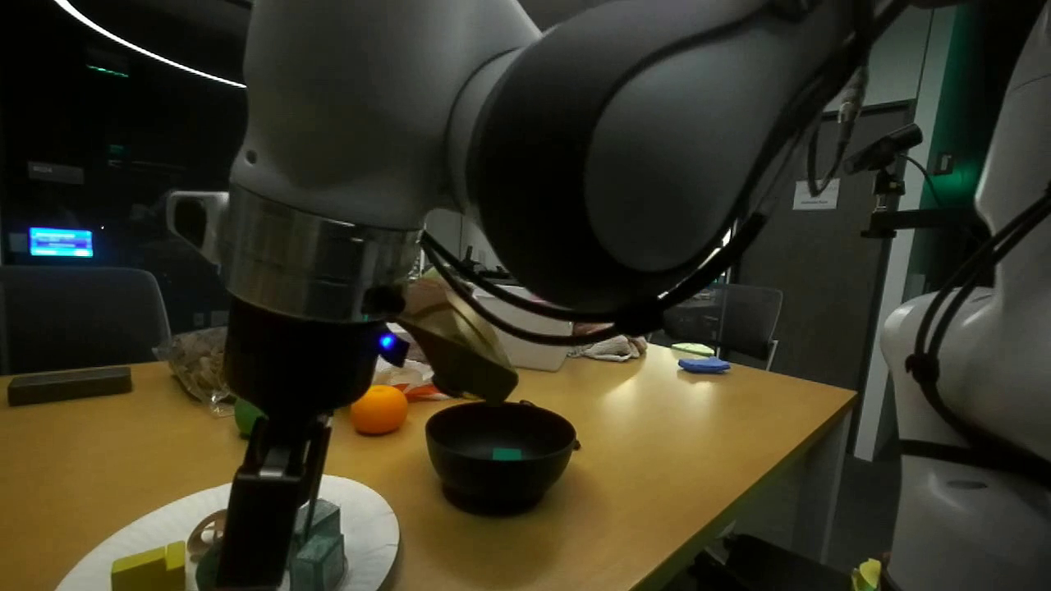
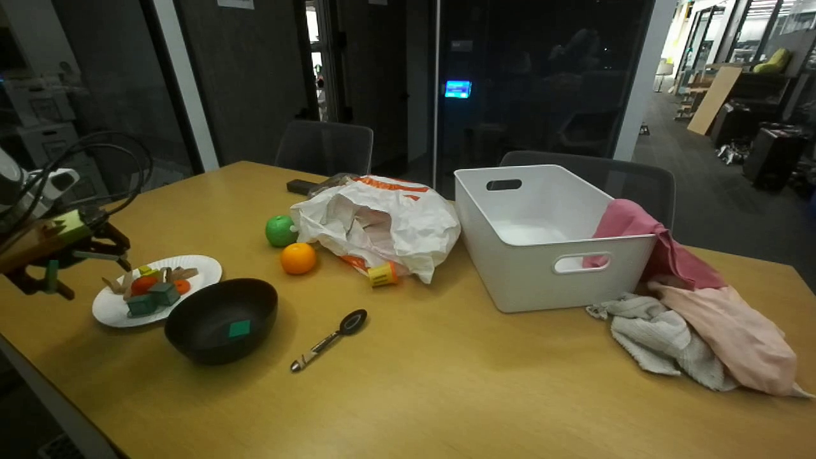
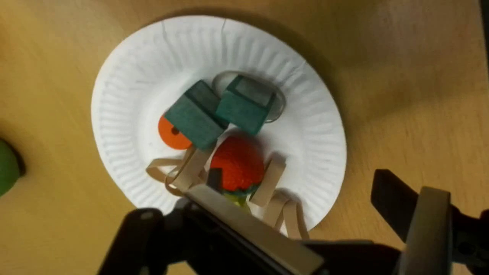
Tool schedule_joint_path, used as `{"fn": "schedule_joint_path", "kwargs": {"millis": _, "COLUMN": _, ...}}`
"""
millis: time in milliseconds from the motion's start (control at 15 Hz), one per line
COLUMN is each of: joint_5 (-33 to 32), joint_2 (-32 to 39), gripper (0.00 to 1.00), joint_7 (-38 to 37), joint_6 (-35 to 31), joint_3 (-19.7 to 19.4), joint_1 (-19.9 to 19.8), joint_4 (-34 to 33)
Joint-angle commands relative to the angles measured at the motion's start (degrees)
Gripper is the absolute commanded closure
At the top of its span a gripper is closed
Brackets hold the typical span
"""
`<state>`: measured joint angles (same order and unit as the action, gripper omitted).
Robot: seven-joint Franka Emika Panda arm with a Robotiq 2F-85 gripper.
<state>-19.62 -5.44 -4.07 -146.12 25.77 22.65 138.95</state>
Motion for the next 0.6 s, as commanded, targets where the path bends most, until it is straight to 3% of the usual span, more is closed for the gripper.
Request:
{"fn": "schedule_joint_path", "kwargs": {"millis": 0, "joint_5": -11.3, "joint_2": 6.4, "gripper": 0.0, "joint_7": -3.2, "joint_6": -0.4, "joint_3": -0.8, "joint_1": -2.1, "joint_4": -5.1}}
{"fn": "schedule_joint_path", "kwargs": {"millis": 133, "joint_5": -13.0, "joint_2": 8.3, "gripper": 0.0, "joint_7": -2.7, "joint_6": 1.3, "joint_3": -2.5, "joint_1": -2.3, "joint_4": -6.3}}
{"fn": "schedule_joint_path", "kwargs": {"millis": 533, "joint_5": -8.1, "joint_2": 11.6, "gripper": 0.0, "joint_7": -0.5, "joint_6": 6.2, "joint_3": -5.4, "joint_1": -1.8, "joint_4": -7.8}}
